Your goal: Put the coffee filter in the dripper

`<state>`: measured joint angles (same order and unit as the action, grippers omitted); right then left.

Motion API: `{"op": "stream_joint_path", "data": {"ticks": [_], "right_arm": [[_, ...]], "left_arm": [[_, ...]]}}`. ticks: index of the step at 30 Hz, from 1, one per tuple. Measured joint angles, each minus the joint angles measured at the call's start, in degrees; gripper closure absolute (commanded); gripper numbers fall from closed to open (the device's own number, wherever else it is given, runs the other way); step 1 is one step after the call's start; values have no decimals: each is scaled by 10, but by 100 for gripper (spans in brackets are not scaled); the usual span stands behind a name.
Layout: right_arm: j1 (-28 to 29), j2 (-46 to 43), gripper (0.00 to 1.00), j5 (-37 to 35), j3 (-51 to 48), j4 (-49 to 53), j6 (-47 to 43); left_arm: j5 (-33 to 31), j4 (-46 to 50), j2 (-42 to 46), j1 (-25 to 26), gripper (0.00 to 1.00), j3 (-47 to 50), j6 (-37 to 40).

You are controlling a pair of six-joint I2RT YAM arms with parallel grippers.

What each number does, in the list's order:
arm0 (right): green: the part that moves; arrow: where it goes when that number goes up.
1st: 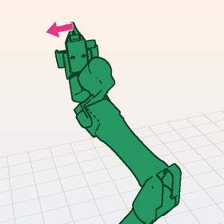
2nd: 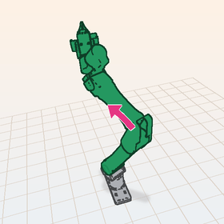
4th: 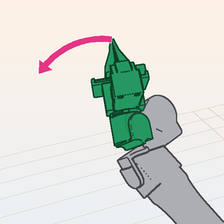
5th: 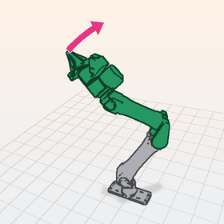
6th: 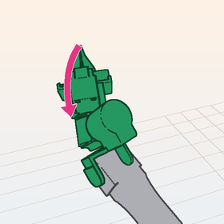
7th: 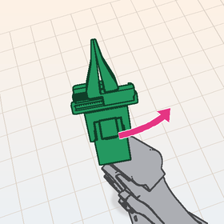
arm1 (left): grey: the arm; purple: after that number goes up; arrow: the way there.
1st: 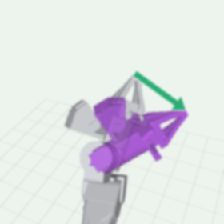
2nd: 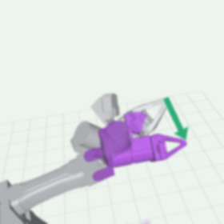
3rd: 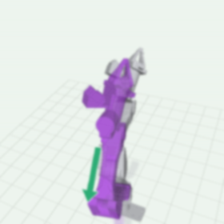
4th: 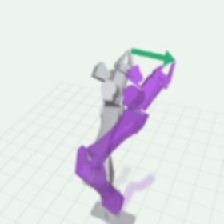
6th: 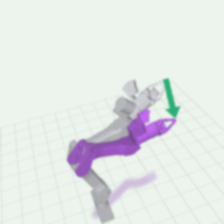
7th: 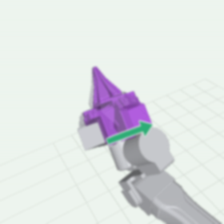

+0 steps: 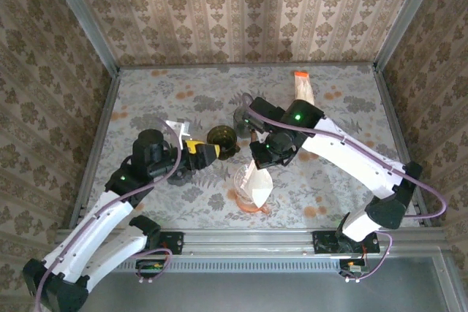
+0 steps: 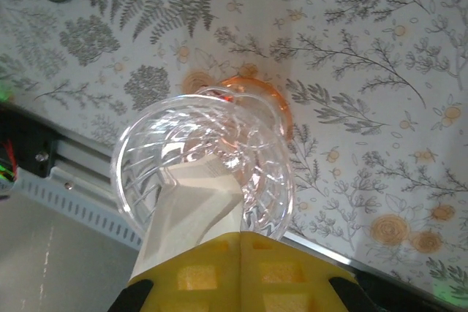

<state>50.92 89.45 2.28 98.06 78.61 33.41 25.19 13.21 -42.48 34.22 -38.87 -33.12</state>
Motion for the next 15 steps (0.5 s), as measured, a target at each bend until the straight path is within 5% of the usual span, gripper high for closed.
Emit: {"op": "stream_joint_path", "data": {"ticks": [15], "right_arm": [[9, 31, 100, -60, 81, 73, 14]], "left_arm": [[-4, 6, -42, 80, 21, -10, 30]]}}
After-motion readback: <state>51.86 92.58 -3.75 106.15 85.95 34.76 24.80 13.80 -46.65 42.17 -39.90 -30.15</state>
